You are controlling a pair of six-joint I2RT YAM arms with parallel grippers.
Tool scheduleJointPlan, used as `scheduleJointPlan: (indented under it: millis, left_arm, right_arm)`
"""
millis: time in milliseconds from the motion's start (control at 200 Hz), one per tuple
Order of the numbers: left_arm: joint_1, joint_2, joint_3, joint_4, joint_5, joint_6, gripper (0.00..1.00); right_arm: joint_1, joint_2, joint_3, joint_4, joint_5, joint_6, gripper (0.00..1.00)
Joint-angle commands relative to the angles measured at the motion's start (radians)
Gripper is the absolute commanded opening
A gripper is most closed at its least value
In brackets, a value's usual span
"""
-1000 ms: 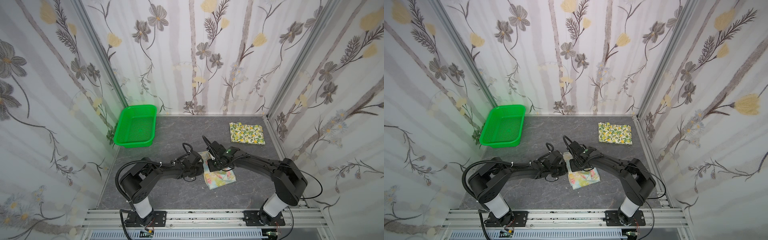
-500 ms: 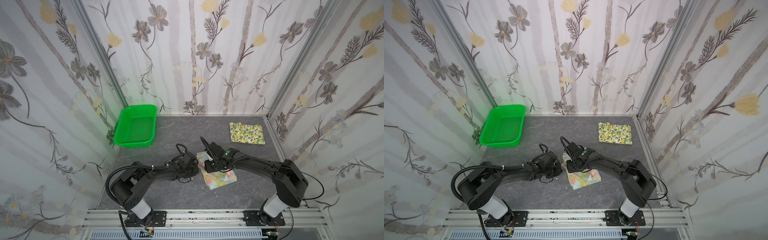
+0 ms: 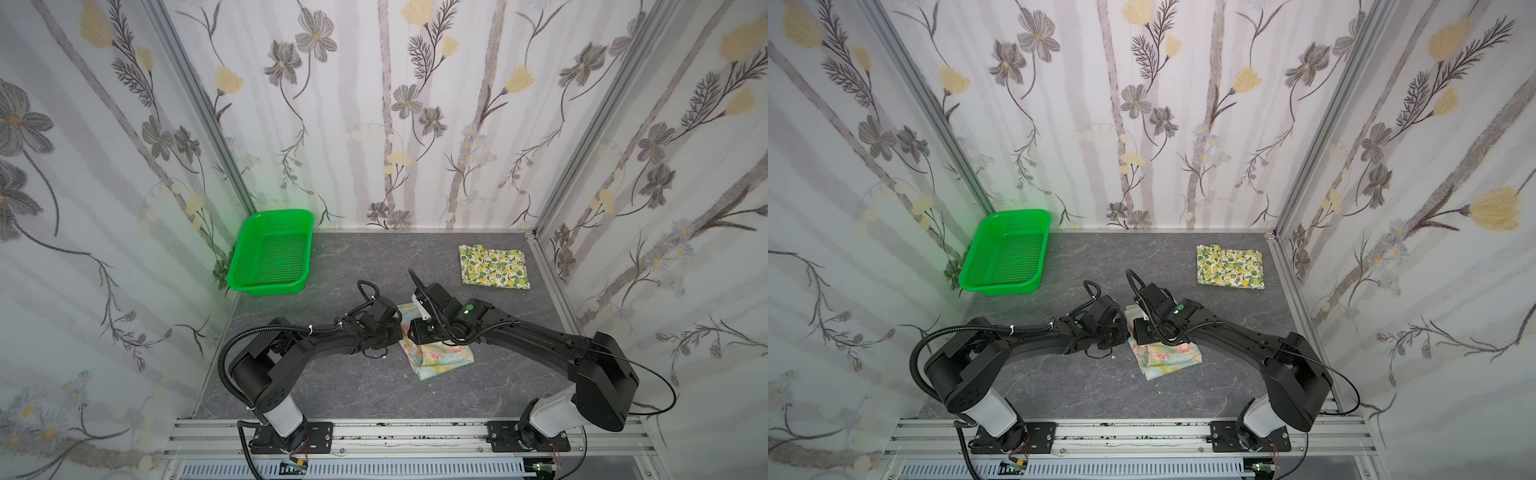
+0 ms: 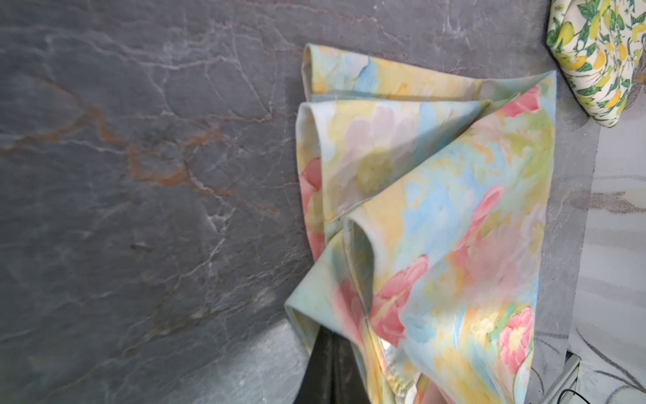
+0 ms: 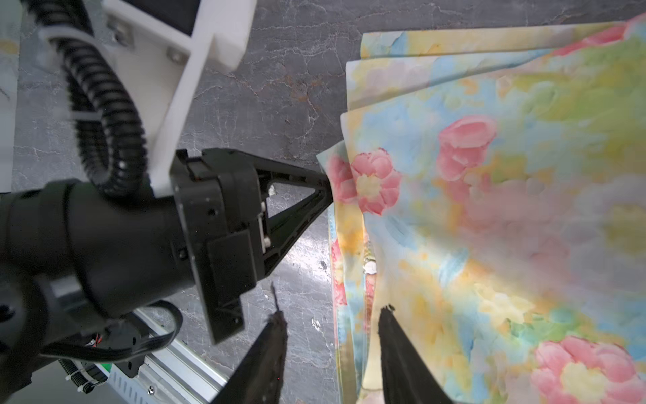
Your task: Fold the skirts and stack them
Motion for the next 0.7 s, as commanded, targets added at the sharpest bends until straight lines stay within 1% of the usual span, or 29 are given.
scheduleJointPlan:
  millis: [0,70,150,265,290,415,660,694]
  left_arm:
    - [0.003,0.016,0.02,0.002,-0.017,0.011,0.0]
    - [0.006,0.024,0.029,0.002,-0.027,0.011,0.0]
    - [0.008,0.029,0.038,0.002,-0.032,0.011,0.0]
    - [0.012,0.028,0.042,0.002,-0.05,0.01,0.0]
    - [0.013,0.028,0.043,0.002,-0.055,0.011,0.0]
    - [0.018,0.038,0.054,0.002,-0.07,0.017,0.0]
    - [0.026,0.049,0.074,0.002,-0.1,0.035,0.0]
    - [0.027,0.053,0.076,0.002,-0.102,0.038,0.0]
  right_arm:
    - [0.0,-0.028,-0.045,0.065,0.006,0.013,0.35]
    - [0.0,-0.038,-0.085,0.091,-0.001,0.016,0.25]
    - [0.0,-0.049,-0.138,0.118,-0.008,0.027,0.16]
    - [0.0,-0.051,-0.218,0.169,-0.024,0.05,0.08]
    - [0.003,-0.083,-0.237,0.183,-0.032,0.055,0.08]
    - [0.004,-0.089,-0.337,0.266,-0.081,0.091,0.06]
    - [0.021,-0.065,-0.428,0.352,-0.083,0.134,0.03]
    - [0.021,-0.03,-0.438,0.362,-0.084,0.138,0.03]
